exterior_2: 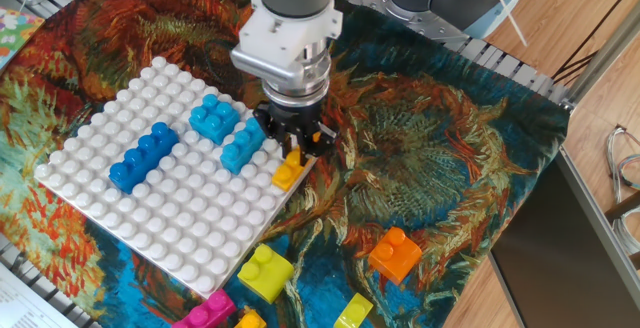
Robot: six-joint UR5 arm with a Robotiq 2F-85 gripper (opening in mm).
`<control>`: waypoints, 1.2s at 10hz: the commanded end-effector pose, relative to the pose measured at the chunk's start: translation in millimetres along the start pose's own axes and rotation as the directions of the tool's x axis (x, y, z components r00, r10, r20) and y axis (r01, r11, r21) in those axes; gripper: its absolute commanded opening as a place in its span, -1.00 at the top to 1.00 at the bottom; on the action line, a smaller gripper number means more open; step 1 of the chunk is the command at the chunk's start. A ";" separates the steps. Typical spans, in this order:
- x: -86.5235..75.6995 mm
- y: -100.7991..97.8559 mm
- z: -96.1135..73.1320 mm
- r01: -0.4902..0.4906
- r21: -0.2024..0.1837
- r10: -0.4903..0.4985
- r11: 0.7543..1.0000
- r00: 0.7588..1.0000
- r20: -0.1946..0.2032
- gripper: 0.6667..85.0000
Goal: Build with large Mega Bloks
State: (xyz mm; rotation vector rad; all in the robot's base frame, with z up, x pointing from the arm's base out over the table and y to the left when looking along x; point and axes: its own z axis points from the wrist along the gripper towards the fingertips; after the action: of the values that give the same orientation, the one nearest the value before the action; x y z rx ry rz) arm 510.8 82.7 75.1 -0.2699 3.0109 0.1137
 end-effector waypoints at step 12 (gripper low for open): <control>5.1 -8.8 9.8 0.005 -0.006 -0.005 1.000 1.000 -0.017 0.98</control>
State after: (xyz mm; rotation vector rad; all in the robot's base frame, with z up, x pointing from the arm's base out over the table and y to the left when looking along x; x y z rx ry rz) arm 507.9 73.0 64.6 -0.2878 3.0294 0.1016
